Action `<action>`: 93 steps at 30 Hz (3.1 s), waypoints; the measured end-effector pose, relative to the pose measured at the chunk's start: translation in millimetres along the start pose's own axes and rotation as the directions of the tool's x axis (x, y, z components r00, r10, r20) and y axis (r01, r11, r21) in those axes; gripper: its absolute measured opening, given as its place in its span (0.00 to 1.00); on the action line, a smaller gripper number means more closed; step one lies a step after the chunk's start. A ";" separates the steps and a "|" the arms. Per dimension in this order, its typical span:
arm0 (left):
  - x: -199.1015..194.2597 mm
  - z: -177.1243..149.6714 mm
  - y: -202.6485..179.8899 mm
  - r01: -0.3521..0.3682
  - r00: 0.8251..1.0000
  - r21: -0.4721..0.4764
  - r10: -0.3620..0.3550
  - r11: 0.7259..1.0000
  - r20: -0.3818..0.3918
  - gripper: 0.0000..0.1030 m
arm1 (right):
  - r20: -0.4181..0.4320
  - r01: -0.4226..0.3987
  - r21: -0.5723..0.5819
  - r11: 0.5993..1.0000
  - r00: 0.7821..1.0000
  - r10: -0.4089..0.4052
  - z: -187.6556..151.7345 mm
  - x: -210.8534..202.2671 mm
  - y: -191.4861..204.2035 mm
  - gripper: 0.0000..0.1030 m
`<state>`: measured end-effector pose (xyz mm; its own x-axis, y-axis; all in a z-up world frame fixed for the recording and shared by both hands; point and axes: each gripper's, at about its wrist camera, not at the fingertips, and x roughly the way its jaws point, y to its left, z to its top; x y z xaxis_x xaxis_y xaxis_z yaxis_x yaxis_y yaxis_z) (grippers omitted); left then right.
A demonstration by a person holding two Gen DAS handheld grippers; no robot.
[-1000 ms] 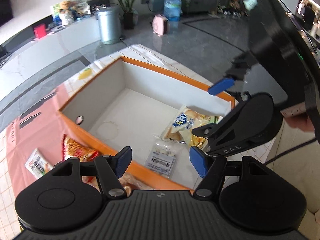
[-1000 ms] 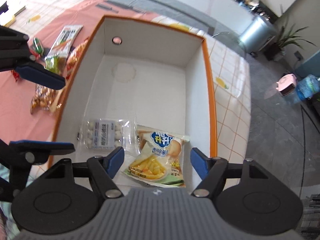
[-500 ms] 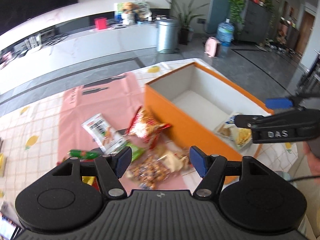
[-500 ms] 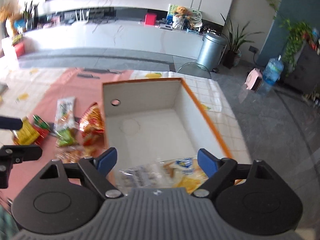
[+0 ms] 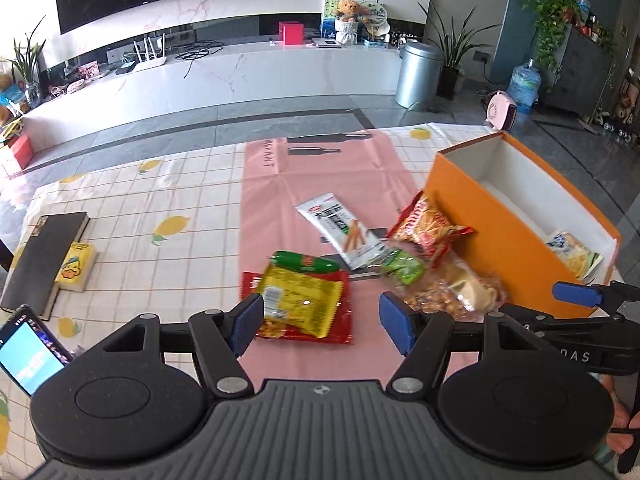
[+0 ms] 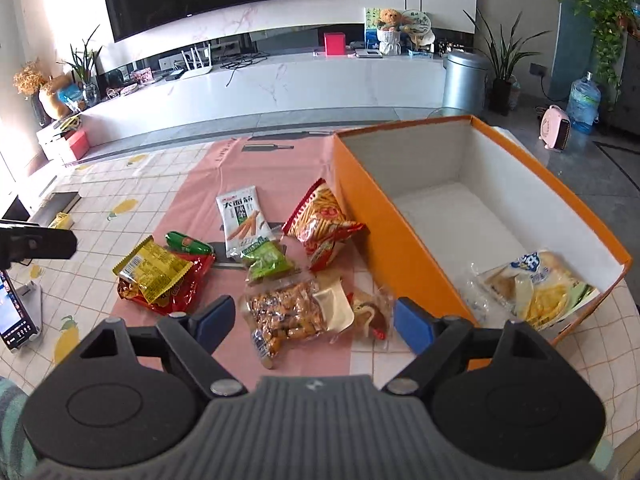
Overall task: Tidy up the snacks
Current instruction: 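Withdraw both tools from the box back toward the snack pile, then grasp the yellow wafer bag with left gripper while right grasps the nut pack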
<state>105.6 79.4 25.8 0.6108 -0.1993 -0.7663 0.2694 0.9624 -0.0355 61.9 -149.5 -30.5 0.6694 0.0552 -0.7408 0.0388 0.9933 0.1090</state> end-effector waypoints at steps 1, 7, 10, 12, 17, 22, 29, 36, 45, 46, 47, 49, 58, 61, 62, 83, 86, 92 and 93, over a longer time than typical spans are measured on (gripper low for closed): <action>2.2 -1.1 3.7 -0.003 1.000 -0.002 0.003 1.000 -0.005 0.77 | -0.012 -0.008 0.019 1.000 1.000 0.008 -1.0 4.7 -0.8 0.81; 31.4 -9.6 15.5 -0.006 0.999 -0.046 0.004 0.999 -0.053 0.80 | -0.062 -0.021 0.060 0.998 0.998 0.024 -4.8 32.5 5.6 0.81; 50.0 -11.3 17.4 -0.002 0.996 -0.043 -0.002 0.999 -0.084 0.80 | -0.076 -0.038 0.059 0.998 0.996 0.043 -4.5 44.7 10.4 0.81; 61.1 -10.4 16.6 -0.009 0.996 -0.026 0.007 1.000 -0.093 0.80 | -0.086 -0.047 0.057 0.997 0.995 0.051 -2.5 53.3 13.1 0.81; 87.4 -5.1 14.9 -0.007 0.993 0.046 0.013 0.999 -0.119 0.81 | -0.103 -0.062 0.052 0.997 0.992 0.067 3.8 73.4 15.9 0.80; 110.6 -0.8 18.0 -0.004 0.990 0.102 0.018 0.995 -0.138 0.81 | -0.124 -0.063 0.051 0.997 0.990 0.069 8.6 93.0 13.9 0.80; 136.6 3.5 30.1 0.049 0.983 0.064 -0.037 0.997 -0.178 0.81 | -0.146 -0.080 0.042 0.996 0.986 0.086 13.1 115.0 16.7 0.80; 133.5 -9.2 35.0 0.146 0.962 -0.071 -0.158 0.987 -0.221 0.81 | -0.185 -0.107 0.027 0.994 0.977 0.110 9.6 125.8 22.3 0.77; 117.9 -21.0 11.3 0.188 0.956 0.017 -0.179 0.982 -0.234 0.81 | -0.203 -0.142 0.018 0.990 0.969 0.143 6.5 119.6 18.5 0.72; 116.1 -19.0 7.6 0.165 0.964 0.075 -0.145 0.983 -0.222 0.81 | -0.203 -0.142 0.014 0.990 0.969 0.142 6.8 118.5 17.3 0.72; 115.4 -17.0 3.8 0.148 0.970 0.131 -0.118 0.980 -0.214 0.81 | -0.202 -0.142 0.007 0.990 0.969 0.141 7.2 118.1 17.0 0.72; 115.7 -13.3 -3.0 0.143 0.974 0.229 -0.096 0.963 -0.206 0.82 | -0.202 -0.146 -0.011 0.989 0.969 0.140 7.6 117.8 16.5 0.72; 132.6 -27.8 -44.4 0.169 0.976 0.703 -0.017 0.690 -0.219 0.83 | -0.222 -0.162 -0.054 0.985 0.964 0.147 4.7 127.2 17.1 0.73; 139.4 -30.0 -50.3 0.174 0.975 0.763 -0.002 0.623 -0.221 0.83 | -0.218 -0.165 -0.072 0.984 0.965 0.146 5.0 130.1 19.6 0.73; 142.0 -29.4 -51.1 0.184 0.973 0.767 -0.005 0.615 -0.229 0.83 | -0.216 -0.164 -0.084 0.983 0.966 0.143 4.6 130.8 20.9 0.73; 147.5 -13.4 -33.9 0.154 0.969 0.435 -0.049 0.887 -0.244 0.60 | -0.141 -0.083 -0.271 0.959 0.989 0.045 -9.4 128.2 34.0 0.54; 138.1 -12.5 -33.4 0.131 0.975 0.353 -0.056 0.926 -0.216 0.60 | -0.150 -0.096 -0.255 0.962 0.987 0.058 -9.7 124.1 30.7 0.53; 111.6 -7.1 -37.1 0.109 0.983 0.236 -0.069 0.966 -0.172 0.60 | -0.148 -0.129 -0.220 0.967 0.984 0.097 -8.0 105.8 26.9 0.47; 108.3 -6.6 -37.0 0.103 0.983 0.211 -0.067 0.972 -0.171 0.60 | -0.146 -0.135 -0.216 0.967 0.984 0.105 -7.3 101.7 26.6 0.48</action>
<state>156.9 23.4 -60.1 0.4554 -0.2289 -0.8604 0.4815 0.8762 0.0217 125.6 -116.7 -107.8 0.5542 0.1732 -0.8142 -0.2131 0.9750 0.0623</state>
